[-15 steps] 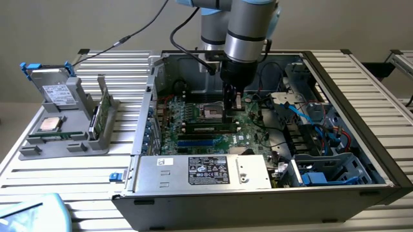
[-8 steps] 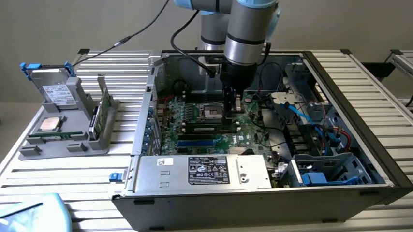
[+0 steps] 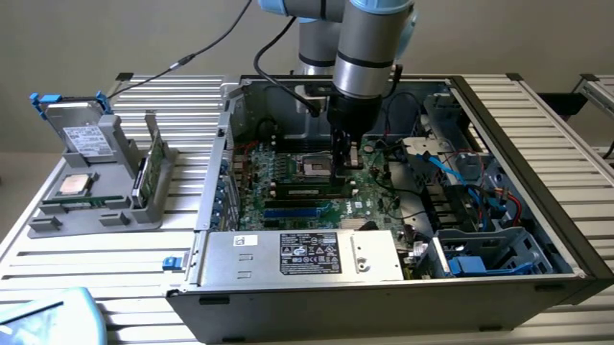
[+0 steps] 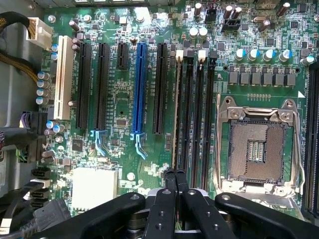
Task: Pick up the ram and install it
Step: 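Press down the ram until it locks into place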
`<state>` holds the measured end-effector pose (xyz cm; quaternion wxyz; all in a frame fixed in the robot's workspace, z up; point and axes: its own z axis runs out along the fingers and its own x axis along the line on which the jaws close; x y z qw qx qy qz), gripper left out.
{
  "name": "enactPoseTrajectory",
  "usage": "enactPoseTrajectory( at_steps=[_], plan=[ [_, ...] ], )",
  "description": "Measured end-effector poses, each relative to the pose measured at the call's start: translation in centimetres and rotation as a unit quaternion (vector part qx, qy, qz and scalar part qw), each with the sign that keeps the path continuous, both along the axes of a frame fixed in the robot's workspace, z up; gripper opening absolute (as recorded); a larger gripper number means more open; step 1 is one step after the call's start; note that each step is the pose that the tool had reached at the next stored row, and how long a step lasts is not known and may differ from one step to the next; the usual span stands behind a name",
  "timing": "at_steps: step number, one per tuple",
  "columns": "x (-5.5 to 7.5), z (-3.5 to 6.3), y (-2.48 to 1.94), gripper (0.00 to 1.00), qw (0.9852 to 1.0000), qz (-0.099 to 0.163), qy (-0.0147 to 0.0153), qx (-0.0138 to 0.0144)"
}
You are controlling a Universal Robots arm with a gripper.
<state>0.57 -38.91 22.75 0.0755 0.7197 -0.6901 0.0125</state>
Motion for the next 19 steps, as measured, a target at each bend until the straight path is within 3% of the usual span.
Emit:
enactPoseTrajectory(
  at_steps=[13,16,19],
  plan=[
    [0.00,-0.34,0.00,0.10,1.0000,0.000,0.0000,0.0001],
    [-0.01,-0.12,0.03,0.10,1.0000,0.000,-0.0003,0.0010],
    [-0.28,0.36,0.01,0.10,1.0000,0.000,-0.0001,0.0002]
  ],
)
